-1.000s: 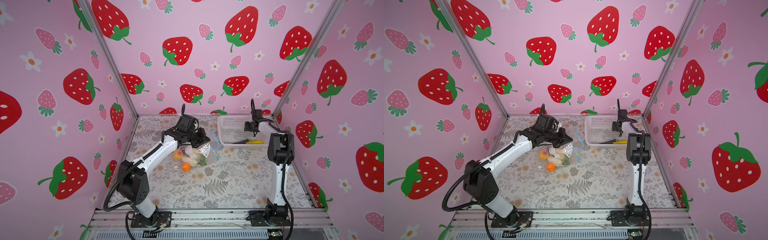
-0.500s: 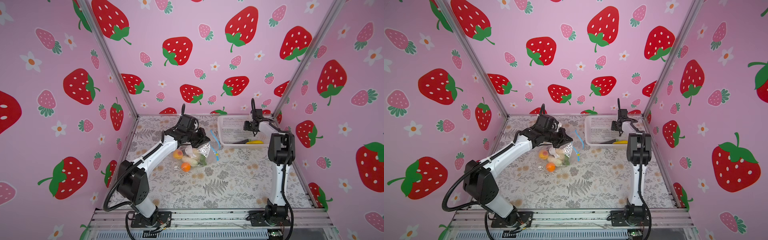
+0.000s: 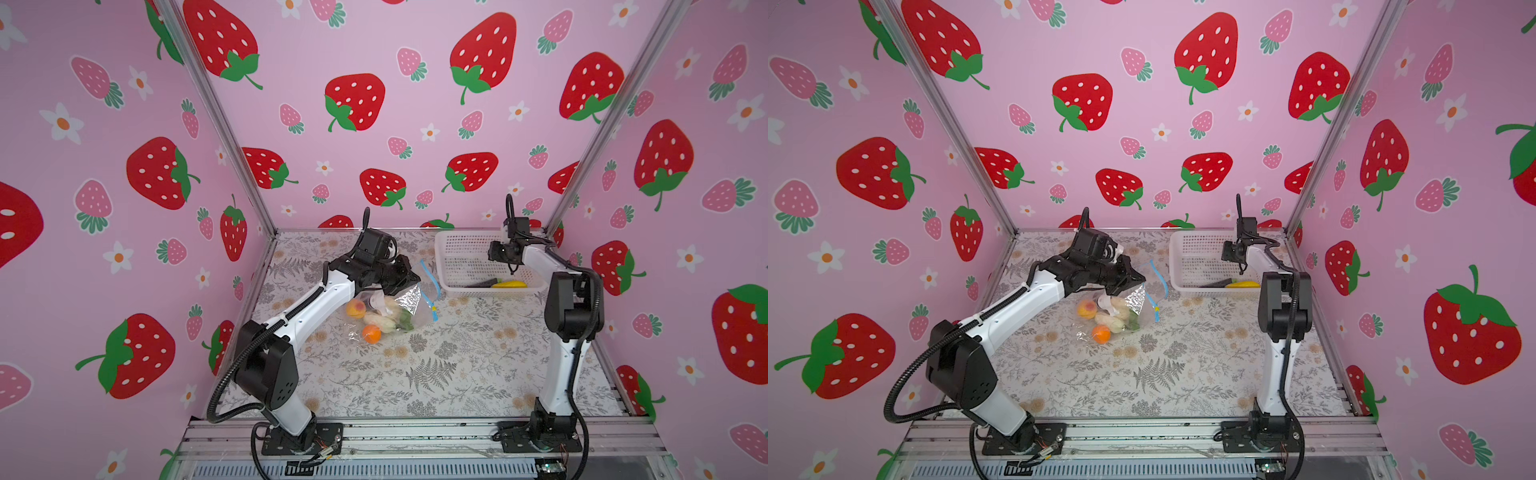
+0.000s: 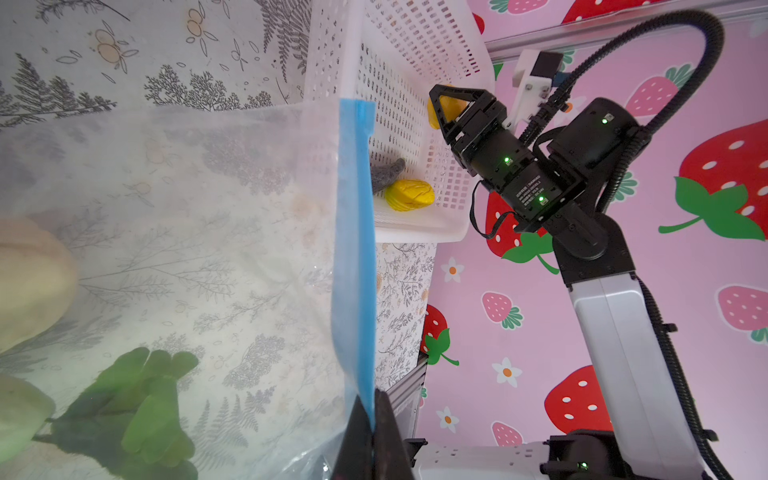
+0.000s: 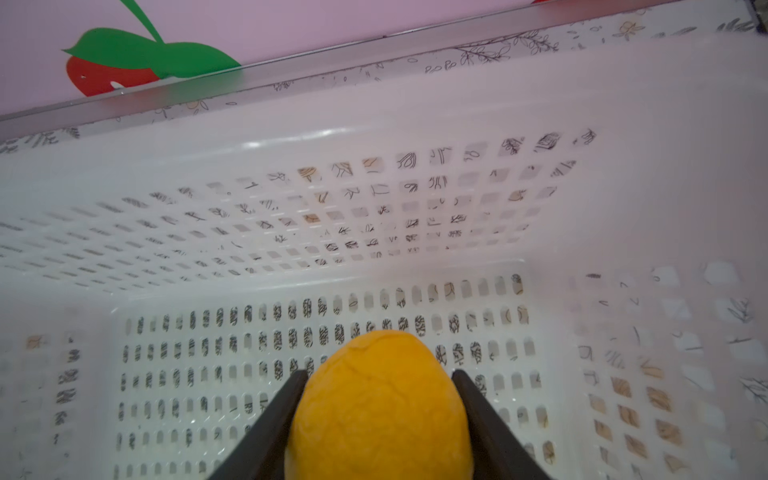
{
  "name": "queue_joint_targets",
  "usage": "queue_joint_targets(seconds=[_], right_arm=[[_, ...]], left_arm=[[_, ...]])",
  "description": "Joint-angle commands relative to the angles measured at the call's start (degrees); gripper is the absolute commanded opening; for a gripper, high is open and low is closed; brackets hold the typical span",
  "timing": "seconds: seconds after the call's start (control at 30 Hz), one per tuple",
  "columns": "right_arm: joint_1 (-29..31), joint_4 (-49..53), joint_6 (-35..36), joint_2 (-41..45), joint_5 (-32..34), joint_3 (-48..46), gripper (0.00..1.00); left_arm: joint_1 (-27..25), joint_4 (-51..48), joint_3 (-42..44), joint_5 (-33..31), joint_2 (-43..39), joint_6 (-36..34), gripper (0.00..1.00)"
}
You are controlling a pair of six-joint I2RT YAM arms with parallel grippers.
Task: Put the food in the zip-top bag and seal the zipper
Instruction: 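Lower the right gripper onto the yellow mango in the basket and close, then lift the yellow mango with the right gripper and carry it over the bag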
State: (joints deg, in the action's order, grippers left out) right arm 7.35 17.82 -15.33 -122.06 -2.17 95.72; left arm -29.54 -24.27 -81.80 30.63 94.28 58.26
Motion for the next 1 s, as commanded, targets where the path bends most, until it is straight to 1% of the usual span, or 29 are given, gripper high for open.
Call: queue_joint_targets(seconds=[0.0, 0.27, 0.63, 0.97], right_arm=[[1.48, -1.03, -0.83, 4.03, -0.46, -1.9, 0.55], [7.3, -1.06, -1.4, 9.23, 0.25, -5.72, 0.55], [15.85, -0.7, -2.51, 14.75, -2.71, -9.74, 0.55], [18.87, 0.7, -2.77, 20.6, -7.76, -12.99, 0.55]], left_arm=[[-0.15, 0.78, 0.12, 0.26, -1.07, -0.06, 0.0], [-0.74, 1.51, 0.31, 0.21, -1.17, 0.39, 0.0], [-0.87, 1.51, -0.09, 0.39, -1.12, 0.35, 0.0], [-0.87, 1.62, 0.01, 0.5, -1.31, 0.28, 0.0]])
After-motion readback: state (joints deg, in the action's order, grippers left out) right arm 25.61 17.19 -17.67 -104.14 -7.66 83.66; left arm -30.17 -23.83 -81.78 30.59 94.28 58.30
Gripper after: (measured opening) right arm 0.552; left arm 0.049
